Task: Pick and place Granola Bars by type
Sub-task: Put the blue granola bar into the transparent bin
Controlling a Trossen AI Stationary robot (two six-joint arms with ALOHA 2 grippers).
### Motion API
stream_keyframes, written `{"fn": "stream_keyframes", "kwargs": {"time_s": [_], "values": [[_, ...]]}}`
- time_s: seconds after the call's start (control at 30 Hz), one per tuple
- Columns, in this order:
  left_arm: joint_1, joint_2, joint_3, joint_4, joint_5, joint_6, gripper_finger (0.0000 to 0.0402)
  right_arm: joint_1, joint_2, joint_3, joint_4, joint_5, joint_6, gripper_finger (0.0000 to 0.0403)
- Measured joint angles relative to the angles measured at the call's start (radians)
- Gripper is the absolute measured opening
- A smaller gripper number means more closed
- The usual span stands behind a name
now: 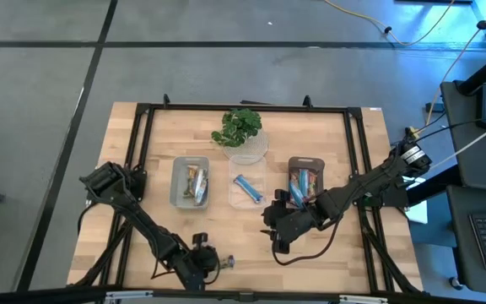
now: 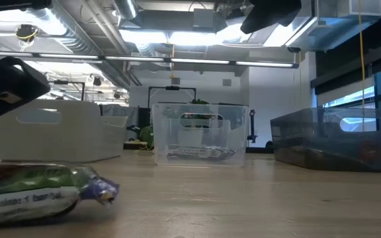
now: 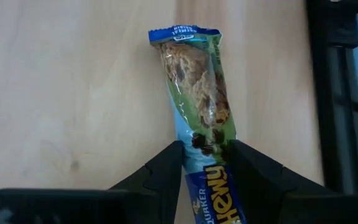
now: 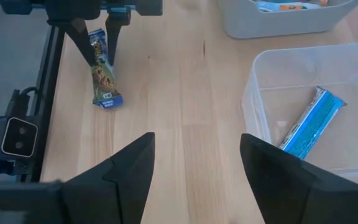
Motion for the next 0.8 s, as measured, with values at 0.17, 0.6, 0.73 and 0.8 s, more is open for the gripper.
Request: {"fn": "stream_keyframes", "kwargs": {"time_s": [0.17, 0.6, 0.73, 0.8], "values": [[0.015, -0.001, 0.001, -0.062, -0.065, 0.011, 0.0127, 0.0, 0.0, 0.0, 0.0, 0.0, 0.0, 0.0239], [0.061, -0.006, -0.004, -0.01, -0.05, 0.004, 0.0127, 0.0, 0.0, 0.0, 0.0, 0.0, 0.001, 0.0239], [0.061, -0.007, -0.004, -0.007, -0.034, 0.002, 0.0127, 0.0, 0.0, 0.0, 0.0, 0.0, 0.001, 0.0239], [0.061, -0.007, -0.004, -0.005, -0.023, -0.019, 0.0128, 0.0, 0.0, 0.0, 0.0, 0.0, 0.001, 0.0239]]}}
